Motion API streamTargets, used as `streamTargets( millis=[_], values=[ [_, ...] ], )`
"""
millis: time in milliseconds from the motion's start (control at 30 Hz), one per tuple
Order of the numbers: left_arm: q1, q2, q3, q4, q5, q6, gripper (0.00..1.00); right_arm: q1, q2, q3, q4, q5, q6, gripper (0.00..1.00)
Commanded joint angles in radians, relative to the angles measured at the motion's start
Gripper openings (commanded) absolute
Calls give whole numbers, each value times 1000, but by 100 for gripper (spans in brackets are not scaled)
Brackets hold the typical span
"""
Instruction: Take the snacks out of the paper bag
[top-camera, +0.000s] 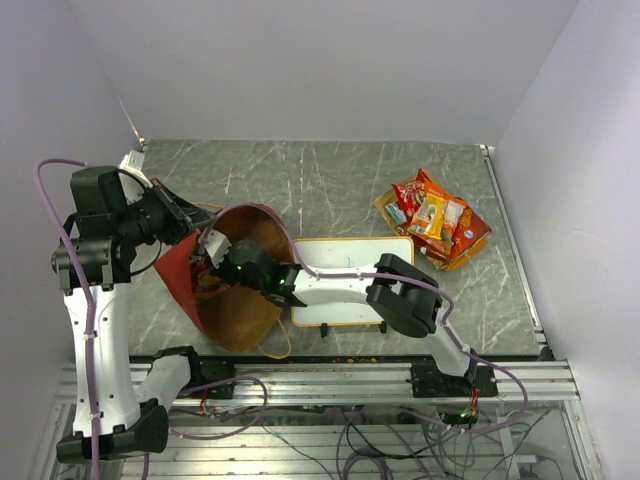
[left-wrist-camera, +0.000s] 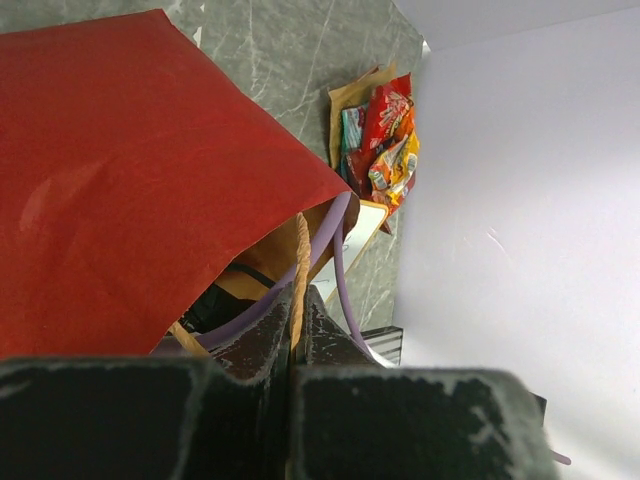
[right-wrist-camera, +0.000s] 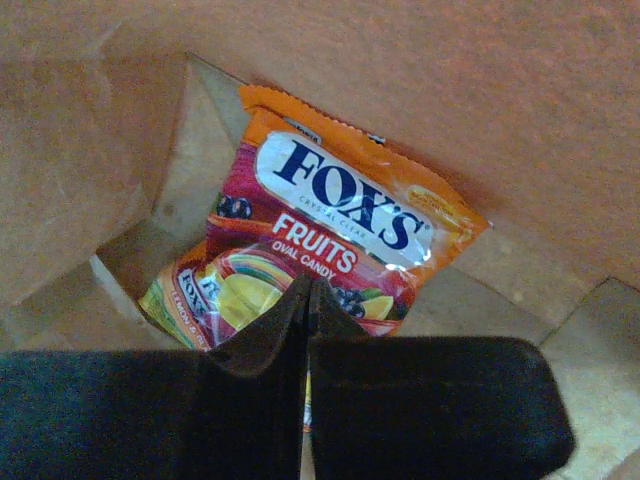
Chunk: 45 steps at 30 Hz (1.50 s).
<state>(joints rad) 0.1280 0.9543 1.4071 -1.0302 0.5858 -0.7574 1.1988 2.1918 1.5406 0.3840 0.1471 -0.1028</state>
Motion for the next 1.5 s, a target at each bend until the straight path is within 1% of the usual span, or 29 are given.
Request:
streamTargets(
  millis=[0, 133, 333, 433, 533, 600, 800, 867, 967, 1100, 1167, 1233, 1267, 1367, 1467],
  values=[
    [-1, 3, 38, -6, -16, 19, 7, -7, -56, -43, 29, 28, -8, 0],
    [0, 3, 38, -11, -12, 21, 7, -7, -46, -36, 9, 22, 0, 0],
    [-1, -2, 33, -5, 0, 14, 7, -7, -4, 42, -111, -3, 2, 0],
    [0, 0, 39, -8, 2, 16, 7, -7, -3, 49, -148, -22, 7, 10],
    [0, -1, 41, -9, 5, 16, 7, -7, -4, 45, -177, -24, 32, 25],
    [0, -4, 40, -7, 6, 15, 7, -6, -3, 45, -198, -25, 39, 32],
    [0, -10, 31, -8, 14, 14, 7, -6, 8, 35, -217, -14, 53, 51],
    [-1, -14, 27, -7, 17, 12, 7, -5, 17, 43, -221, -14, 54, 55],
    [0, -19, 20, -5, 21, 8, 7, -5, 44, 68, -231, -26, 63, 61],
    [1, -25, 15, -9, 25, 8, 7, -6, 83, 102, -250, -36, 94, 75],
    [0, -29, 13, -11, 27, 10, 7, -5, 106, 126, -268, -33, 112, 79],
    [0, -31, 12, -15, 28, 13, 7, -7, 125, 152, -281, -31, 126, 93],
    [0, -31, 11, -16, 29, 14, 7, -5, 136, 162, -285, -35, 131, 96],
    [-1, -31, 6, -19, 35, 18, 7, -6, 152, 181, -281, -82, 121, 98],
    [0, -27, 2, -23, 35, 26, 7, -4, 158, 189, -258, -156, 104, 96]
  ],
)
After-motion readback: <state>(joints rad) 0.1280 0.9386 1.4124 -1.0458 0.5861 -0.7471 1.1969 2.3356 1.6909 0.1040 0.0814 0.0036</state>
